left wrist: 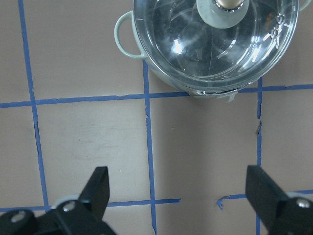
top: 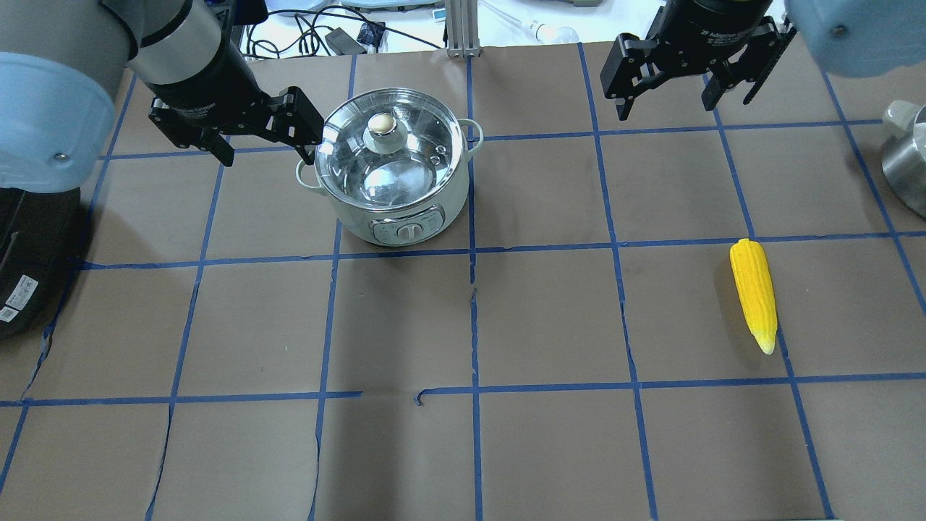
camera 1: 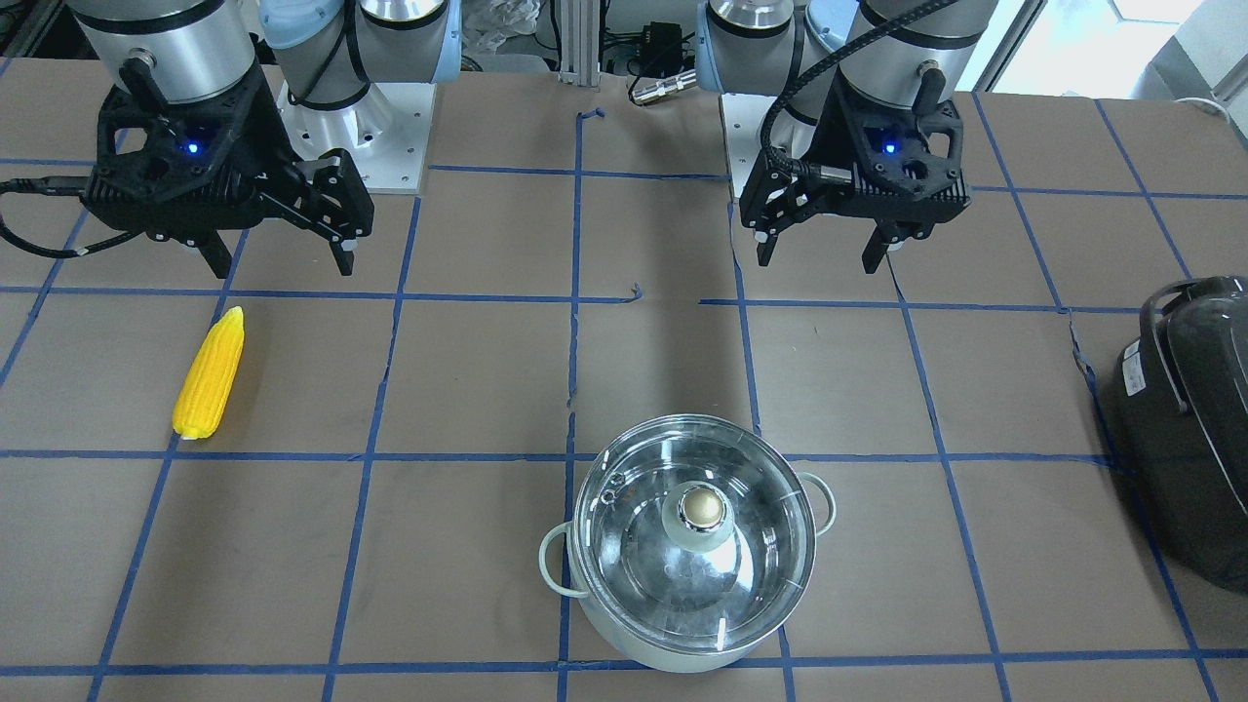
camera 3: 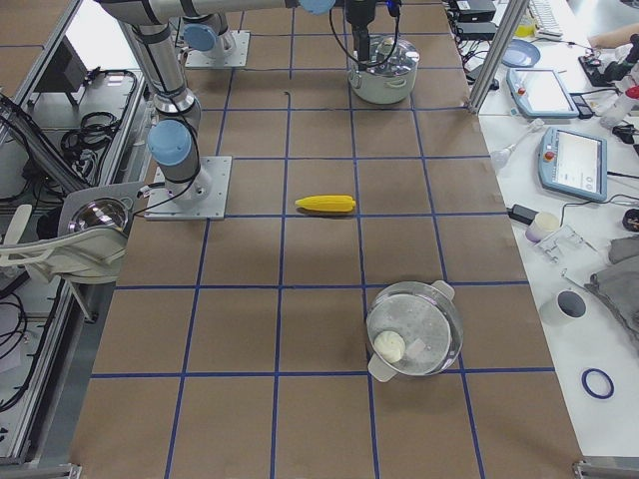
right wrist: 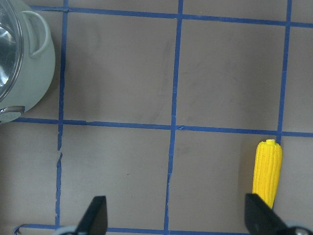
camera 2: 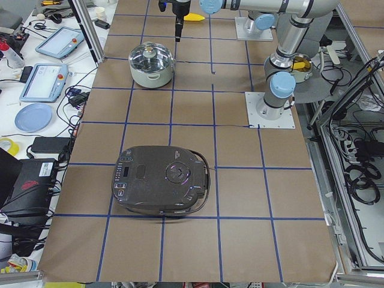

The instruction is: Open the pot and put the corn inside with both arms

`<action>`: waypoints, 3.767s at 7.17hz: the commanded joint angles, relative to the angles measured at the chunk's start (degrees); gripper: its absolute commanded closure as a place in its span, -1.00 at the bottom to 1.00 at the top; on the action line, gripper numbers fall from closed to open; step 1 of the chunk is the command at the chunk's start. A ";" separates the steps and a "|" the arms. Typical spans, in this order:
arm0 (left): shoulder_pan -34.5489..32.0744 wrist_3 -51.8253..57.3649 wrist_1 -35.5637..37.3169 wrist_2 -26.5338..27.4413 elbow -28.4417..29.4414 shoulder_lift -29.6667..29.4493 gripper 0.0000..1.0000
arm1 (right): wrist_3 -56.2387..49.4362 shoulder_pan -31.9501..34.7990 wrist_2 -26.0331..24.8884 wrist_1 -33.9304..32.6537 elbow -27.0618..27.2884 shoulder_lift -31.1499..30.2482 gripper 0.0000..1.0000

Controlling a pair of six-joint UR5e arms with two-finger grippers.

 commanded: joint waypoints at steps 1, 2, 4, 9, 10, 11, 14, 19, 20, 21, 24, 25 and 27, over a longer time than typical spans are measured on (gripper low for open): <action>0.00 0.00 0.03 0.01 -0.14 0.13 -1.00 | -0.65 -0.18 0.00 -0.02 0.00 0.00 -1.00; 0.00 0.00 0.12 -0.07 -0.14 0.13 -1.00 | -0.83 -0.44 0.00 -0.11 0.00 0.09 -1.00; 0.00 0.00 0.12 0.01 -0.23 0.13 -1.00 | -1.10 -2.88 0.96 -0.03 0.00 0.09 -1.00; 0.00 0.09 0.12 0.01 -0.40 0.39 -1.00 | -0.74 -4.92 0.71 0.24 0.00 0.26 -1.00; 0.00 0.00 0.12 0.19 -0.31 0.31 -1.00 | -0.74 -4.92 0.27 0.24 -0.09 0.35 -1.00; -0.09 -0.61 -1.01 1.06 0.47 0.31 -1.00 | -0.83 -5.10 0.35 0.42 0.00 0.52 -1.00; 0.17 -1.32 -1.64 0.89 0.30 -0.21 -1.00 | -1.62 -10.96 1.14 2.71 2.35 1.49 -1.00; -0.35 -5.18 0.12 0.27 14.58 -17.49 -1.00 | -10.67 -20.98 0.62 -11.92 19.28 1.49 -1.00; -1.14 -6.58 0.55 0.19 17.93 -21.62 -1.00 | -14.33 -22.66 0.35 -20.59 23.60 1.58 -1.00; -3.67 -9.20 5.08 0.27 18.66 -24.71 -1.00 | -15.58 -23.29 0.53 -24.76 27.47 2.71 -1.00; -5.28 -8.62 7.68 0.80 19.20 -30.36 -1.00 | -15.95 -26.09 0.35 -37.17 35.39 7.63 -1.00; -5.36 -8.87 7.85 0.54 19.20 -31.32 -1.00 | -16.21 -27.06 0.35 -41.20 37.33 8.69 -1.00; -5.54 -8.62 9.08 0.54 18.85 -31.95 -1.00 | -16.21 -27.16 0.26 -42.29 38.14 11.32 -1.00</action>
